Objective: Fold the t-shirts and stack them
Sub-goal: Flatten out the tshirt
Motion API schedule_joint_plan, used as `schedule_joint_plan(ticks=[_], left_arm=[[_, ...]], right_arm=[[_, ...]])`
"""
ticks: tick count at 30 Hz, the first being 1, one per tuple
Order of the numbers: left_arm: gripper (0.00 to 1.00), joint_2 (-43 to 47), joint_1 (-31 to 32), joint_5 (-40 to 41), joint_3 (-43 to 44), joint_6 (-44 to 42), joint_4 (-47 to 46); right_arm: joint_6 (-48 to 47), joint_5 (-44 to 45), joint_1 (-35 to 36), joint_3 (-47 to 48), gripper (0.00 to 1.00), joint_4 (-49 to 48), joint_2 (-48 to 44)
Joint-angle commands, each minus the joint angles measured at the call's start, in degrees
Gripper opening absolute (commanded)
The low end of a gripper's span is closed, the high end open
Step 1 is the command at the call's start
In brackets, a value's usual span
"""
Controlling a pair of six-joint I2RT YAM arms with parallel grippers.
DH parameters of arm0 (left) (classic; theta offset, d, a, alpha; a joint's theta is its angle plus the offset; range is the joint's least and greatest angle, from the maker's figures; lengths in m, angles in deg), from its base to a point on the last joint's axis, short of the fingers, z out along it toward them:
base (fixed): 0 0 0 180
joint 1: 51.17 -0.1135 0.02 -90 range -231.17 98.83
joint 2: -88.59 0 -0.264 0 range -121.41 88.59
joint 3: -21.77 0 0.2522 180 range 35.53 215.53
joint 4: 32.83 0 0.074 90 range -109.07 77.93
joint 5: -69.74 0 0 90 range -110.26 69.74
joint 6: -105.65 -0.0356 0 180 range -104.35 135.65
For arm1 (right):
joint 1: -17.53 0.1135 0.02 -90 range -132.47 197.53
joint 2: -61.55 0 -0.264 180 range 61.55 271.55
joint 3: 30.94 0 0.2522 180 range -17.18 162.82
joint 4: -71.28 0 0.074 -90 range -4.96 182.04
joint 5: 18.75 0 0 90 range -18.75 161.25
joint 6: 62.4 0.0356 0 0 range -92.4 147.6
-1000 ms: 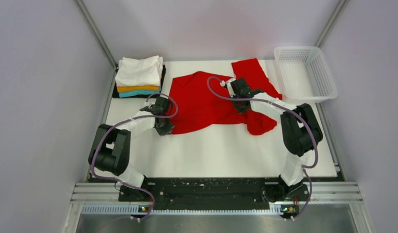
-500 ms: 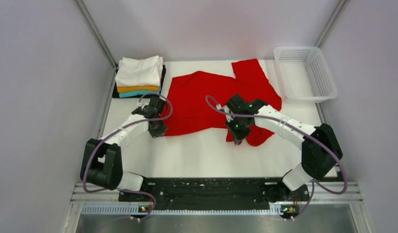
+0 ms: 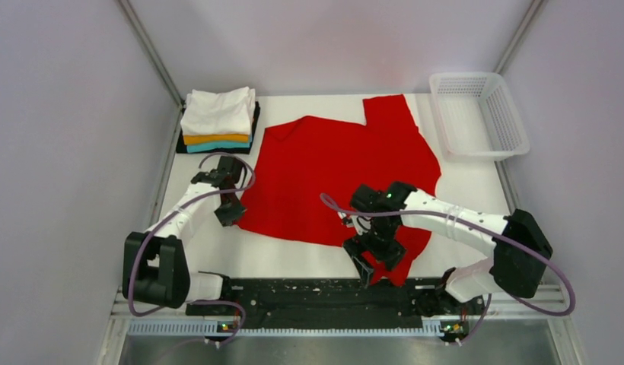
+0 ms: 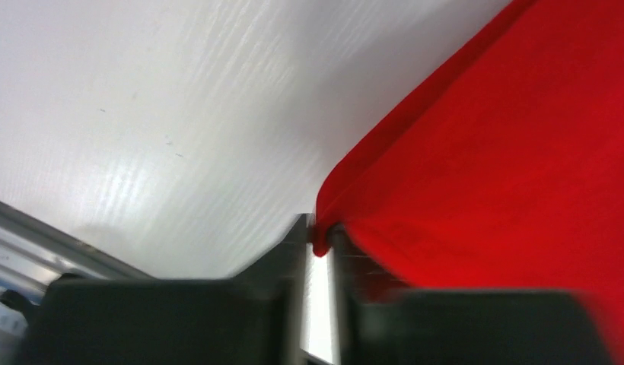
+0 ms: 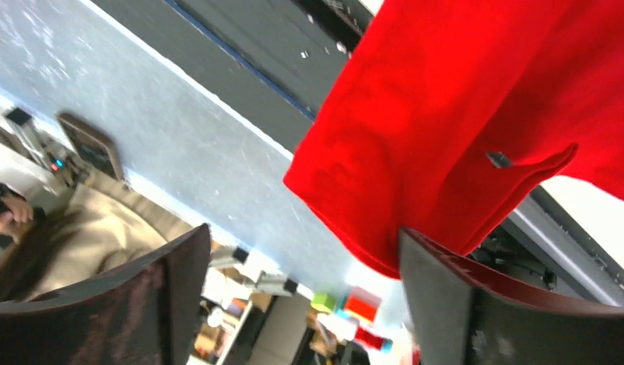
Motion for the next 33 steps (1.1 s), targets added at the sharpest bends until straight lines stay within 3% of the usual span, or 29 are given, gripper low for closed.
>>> schedule_joint_plan(ticks=[1,5,6,7,11,14,17,21,30,33], left_arm=[[0.42,2.6,-0.35,3.15,0.9,0.68,5.59],[0.68,6.42,-0.35,6.44,4.03,0.94,9.21],[0.91,7.06,-0.33,7.03,5.15,1.1,9.79],[0.98,7.62,-0.35,7.5,5.99,1.21,10.12],[0.99,7.74,-0.35,4.84,8.31,-0.4,5.29],[0.99,5.46,-0.23,-4.9,9.52,-3.54,-2.39],[0.99,1.47,0.18,-12.13,9.82,-4.97,-11.85],[0.99,-7.34,2.15,-18.05,14.47,-5.67,-19.89],[0.99,-28.48,4.96,-14.66,29.3,-8.39,-20.26],[0.99,-33.3,4.92,-14.24,32.42,-8.16,-21.54]], right_arm=[[1.22,2.12,-3.39,6.08,0.96,-0.14,-3.74],[-1.92,0.53,-6.88,9.07,0.99,0.55,-5.77],[-2.84,-0.41,-6.9,10.16,0.99,0.33,-6.23],[-3.78,-1.24,-6.88,11.15,0.99,-0.21,-6.75],[-3.02,4.81,-10.32,12.81,0.99,-4.63,-8.0],[3.02,8.76,-20.94,10.34,0.99,-9.65,-6.32],[9.72,19.68,-29.22,7.69,0.99,-19.63,-4.12],[10.43,33.21,-31.36,10.36,0.99,-31.16,2.93],[9.15,42.36,-38.33,24.38,0.97,-35.51,28.05],[8.22,40.82,-40.02,30.08,0.97,-35.59,34.23]])
